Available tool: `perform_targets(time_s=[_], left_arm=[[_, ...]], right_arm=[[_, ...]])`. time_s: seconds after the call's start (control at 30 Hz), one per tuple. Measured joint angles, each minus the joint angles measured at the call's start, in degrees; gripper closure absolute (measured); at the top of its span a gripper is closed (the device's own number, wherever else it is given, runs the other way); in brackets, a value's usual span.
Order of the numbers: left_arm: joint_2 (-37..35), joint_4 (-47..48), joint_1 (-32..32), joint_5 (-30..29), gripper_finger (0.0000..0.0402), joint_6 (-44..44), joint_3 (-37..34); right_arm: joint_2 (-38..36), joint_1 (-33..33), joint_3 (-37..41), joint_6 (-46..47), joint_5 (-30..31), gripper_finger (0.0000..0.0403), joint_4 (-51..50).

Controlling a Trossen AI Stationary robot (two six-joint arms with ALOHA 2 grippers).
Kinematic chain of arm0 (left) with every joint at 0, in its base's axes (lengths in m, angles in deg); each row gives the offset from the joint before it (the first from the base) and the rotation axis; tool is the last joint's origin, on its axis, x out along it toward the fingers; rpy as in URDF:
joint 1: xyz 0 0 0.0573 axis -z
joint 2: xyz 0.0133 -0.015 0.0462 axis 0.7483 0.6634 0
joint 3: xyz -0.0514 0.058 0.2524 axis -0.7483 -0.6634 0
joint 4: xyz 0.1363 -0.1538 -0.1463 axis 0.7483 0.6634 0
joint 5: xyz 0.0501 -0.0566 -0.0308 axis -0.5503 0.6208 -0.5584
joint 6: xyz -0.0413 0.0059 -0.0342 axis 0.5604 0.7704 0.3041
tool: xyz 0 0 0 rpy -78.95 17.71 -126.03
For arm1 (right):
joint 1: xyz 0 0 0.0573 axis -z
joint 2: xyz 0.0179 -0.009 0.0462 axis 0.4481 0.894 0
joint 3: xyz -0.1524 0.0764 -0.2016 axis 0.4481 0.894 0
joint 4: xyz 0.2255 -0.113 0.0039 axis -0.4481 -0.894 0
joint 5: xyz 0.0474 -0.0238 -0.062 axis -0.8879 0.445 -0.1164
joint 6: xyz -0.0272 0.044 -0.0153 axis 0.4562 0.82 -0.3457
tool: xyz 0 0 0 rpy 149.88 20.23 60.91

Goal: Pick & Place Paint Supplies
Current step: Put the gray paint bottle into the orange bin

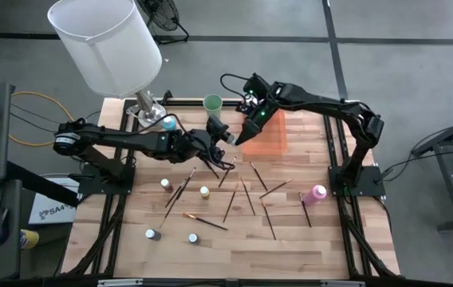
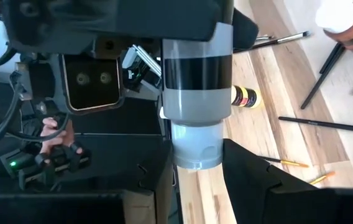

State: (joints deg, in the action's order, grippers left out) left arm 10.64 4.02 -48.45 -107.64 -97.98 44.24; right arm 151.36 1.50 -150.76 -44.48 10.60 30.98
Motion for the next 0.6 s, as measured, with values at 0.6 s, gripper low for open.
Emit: perform_targets(time_s=[0.6], left_arm=[[0.1,0.0,-0.2,-0.2,0.0292,25.4,-0.1]], right_arm=[[-0.5,5.8,-0.1,-9.1,-3.5,0.0256,-0.7]])
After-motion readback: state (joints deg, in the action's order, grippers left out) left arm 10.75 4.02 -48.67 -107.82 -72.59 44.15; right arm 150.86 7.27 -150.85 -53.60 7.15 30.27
